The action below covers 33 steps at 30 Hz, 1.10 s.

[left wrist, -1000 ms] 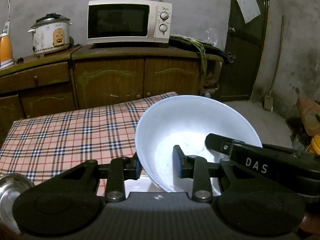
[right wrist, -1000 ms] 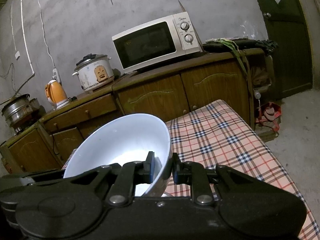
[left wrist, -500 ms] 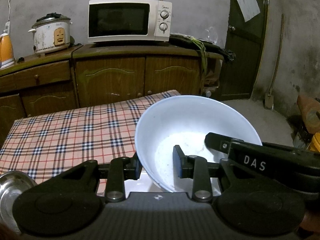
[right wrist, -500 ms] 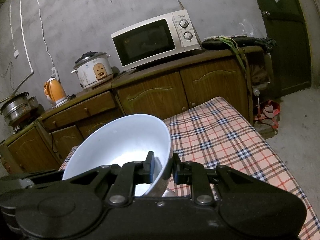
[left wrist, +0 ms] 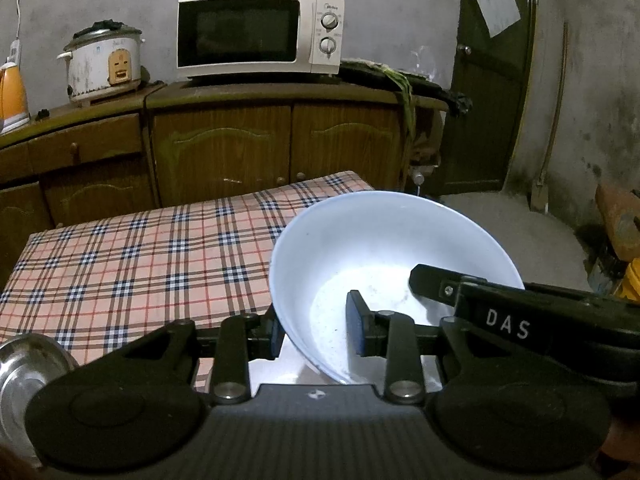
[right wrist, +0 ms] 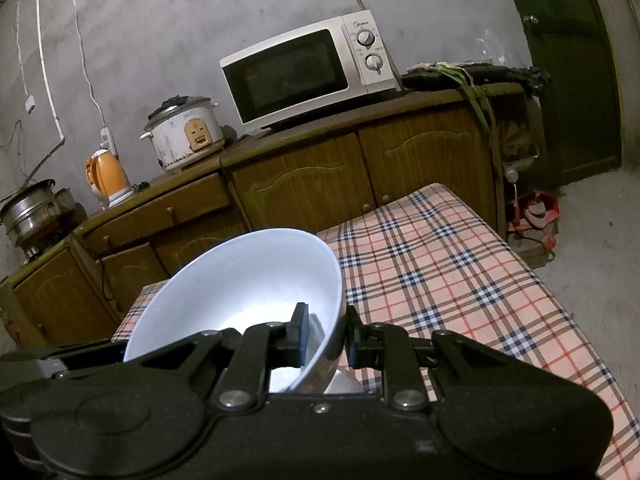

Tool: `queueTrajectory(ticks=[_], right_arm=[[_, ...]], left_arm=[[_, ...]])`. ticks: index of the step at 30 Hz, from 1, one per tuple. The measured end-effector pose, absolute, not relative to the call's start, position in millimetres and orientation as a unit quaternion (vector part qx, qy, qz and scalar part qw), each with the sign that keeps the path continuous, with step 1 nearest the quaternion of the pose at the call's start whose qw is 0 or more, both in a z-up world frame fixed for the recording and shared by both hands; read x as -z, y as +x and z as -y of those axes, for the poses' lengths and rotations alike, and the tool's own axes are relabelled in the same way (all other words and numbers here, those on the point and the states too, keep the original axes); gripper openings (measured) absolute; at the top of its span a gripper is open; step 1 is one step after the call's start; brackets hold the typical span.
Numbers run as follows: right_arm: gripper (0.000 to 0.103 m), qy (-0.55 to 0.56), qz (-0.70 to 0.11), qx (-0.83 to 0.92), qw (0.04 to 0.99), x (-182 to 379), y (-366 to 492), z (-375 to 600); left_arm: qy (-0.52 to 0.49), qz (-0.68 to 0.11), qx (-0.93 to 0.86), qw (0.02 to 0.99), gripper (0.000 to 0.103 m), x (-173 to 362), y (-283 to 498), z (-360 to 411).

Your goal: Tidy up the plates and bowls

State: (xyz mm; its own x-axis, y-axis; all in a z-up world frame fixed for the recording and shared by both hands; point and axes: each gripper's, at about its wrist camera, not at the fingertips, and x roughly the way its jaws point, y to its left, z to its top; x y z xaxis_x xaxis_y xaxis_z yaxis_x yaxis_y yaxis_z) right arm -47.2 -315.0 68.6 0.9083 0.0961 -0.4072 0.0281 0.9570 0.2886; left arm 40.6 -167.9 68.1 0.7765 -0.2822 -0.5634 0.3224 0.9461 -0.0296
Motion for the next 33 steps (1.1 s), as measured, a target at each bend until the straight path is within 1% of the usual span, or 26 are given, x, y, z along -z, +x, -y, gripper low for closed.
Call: queueTrajectory(ticks=[33], right_arm=[[0.024, 0.153, -0.244, -0.016, 0.958, -46.4, -43.0, 306.7]], left_arm=[[0.038, -0.318, 0.155, 0.935, 0.032, -46.0, 42.2, 162.3]])
